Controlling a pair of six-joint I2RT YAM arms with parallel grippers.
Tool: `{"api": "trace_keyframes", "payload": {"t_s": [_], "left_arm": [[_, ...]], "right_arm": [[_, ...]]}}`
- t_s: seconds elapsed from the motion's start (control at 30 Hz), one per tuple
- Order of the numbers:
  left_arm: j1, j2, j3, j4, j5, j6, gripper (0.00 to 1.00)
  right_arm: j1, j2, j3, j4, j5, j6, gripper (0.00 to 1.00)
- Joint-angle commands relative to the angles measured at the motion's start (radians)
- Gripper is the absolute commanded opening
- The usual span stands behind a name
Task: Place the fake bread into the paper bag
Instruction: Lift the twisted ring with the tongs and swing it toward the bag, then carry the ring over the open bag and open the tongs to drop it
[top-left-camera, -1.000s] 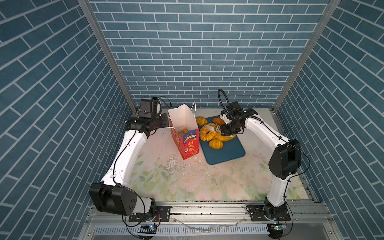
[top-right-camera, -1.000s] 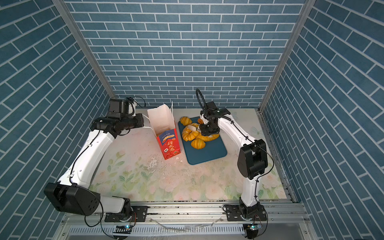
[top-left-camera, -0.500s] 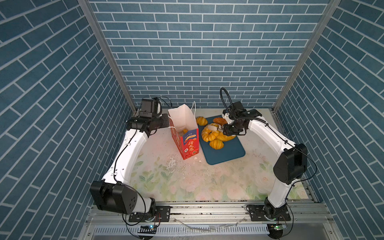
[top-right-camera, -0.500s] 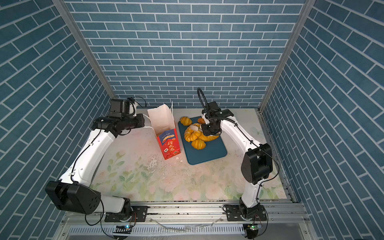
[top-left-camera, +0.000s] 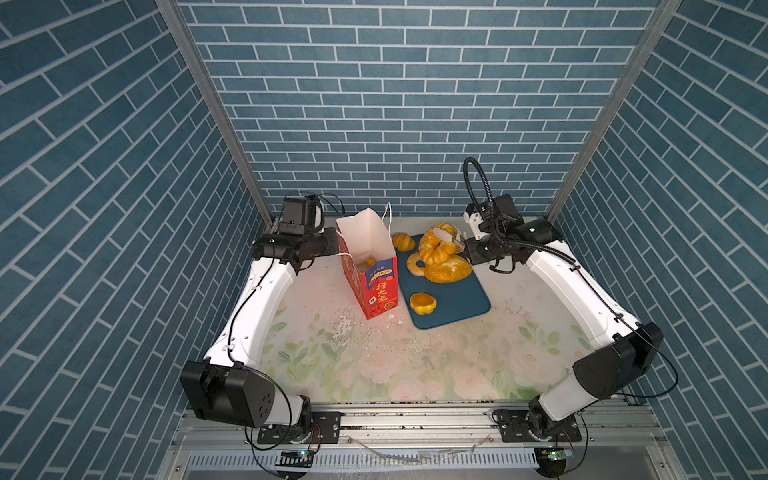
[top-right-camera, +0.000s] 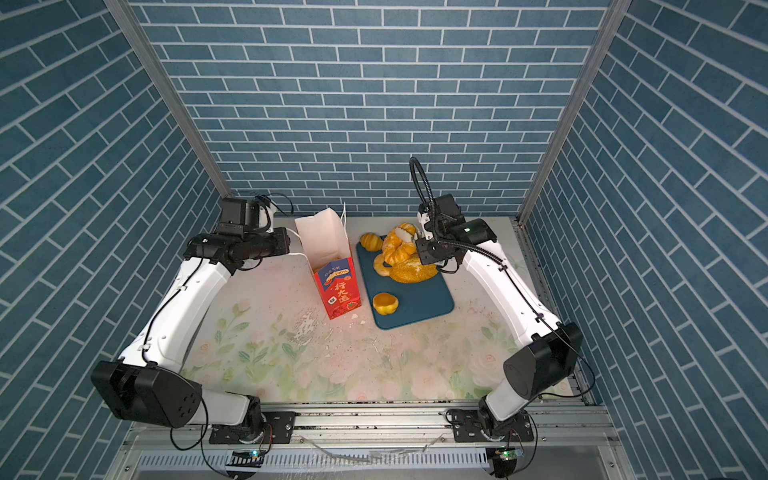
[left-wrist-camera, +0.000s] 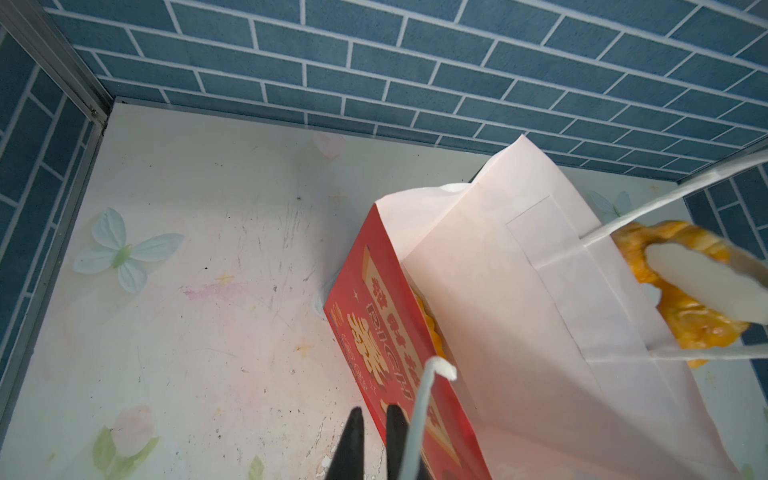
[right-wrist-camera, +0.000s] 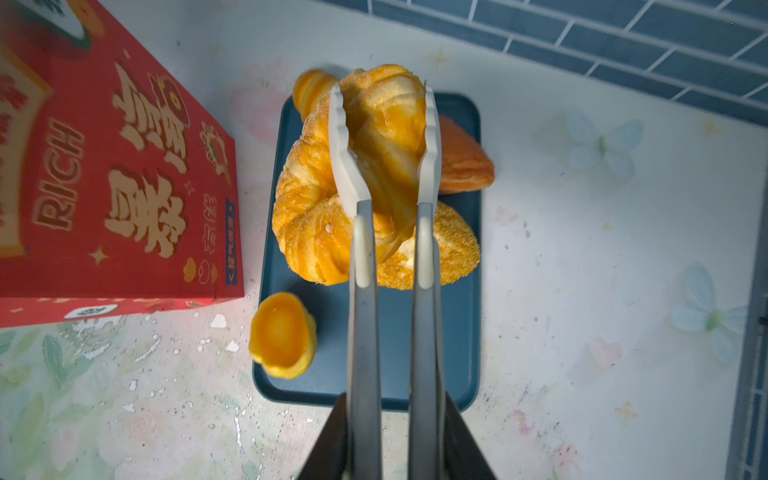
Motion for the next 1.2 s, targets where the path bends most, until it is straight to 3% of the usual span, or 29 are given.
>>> {"api": "trace_keyframes", "payload": {"t_s": [0.0, 0.17, 0.37, 0.73, 0.9, 1.03, 1.17], "left_arm": [[0.004, -0.010, 0.012, -0.007, 0.007, 0.005, 0.14], [0.004, -0.006, -0.007, 0.008, 0.008, 0.002, 0.14], [0.004, -0.010, -0.023, 0.008, 0.000, 0.001, 0.14], [0.004, -0.015, -0.019, 0.023, 0.029, -0.020, 0.14], [0.004, -0.019, -0.015, 0.019, 0.032, -0.022, 0.14], [0.004, -0.026, -0.023, 0.017, 0.030, -0.022, 0.14], [0.004, -0.035, -0.031, 0.021, 0.028, -0.024, 0.14]], "right_arm": [[-0.002, -0.072, 0.109, 0.082, 0.049, -0.033, 0.16], [0.026, -0.062, 0.209, 0.176, -0.010, -0.091, 0.16], [0.110, 0.014, 0.330, 0.158, -0.006, -0.191, 0.16], [0.278, -0.012, 0.268, 0.343, -0.044, -0.328, 0.16], [0.350, -0.007, 0.223, 0.389, 0.065, -0.389, 0.16], [0.368, -0.050, 0.166, 0.507, 0.278, -0.427, 0.16], [0.372, -0.076, 0.161, 0.530, 0.257, -0.433, 0.16]]}}
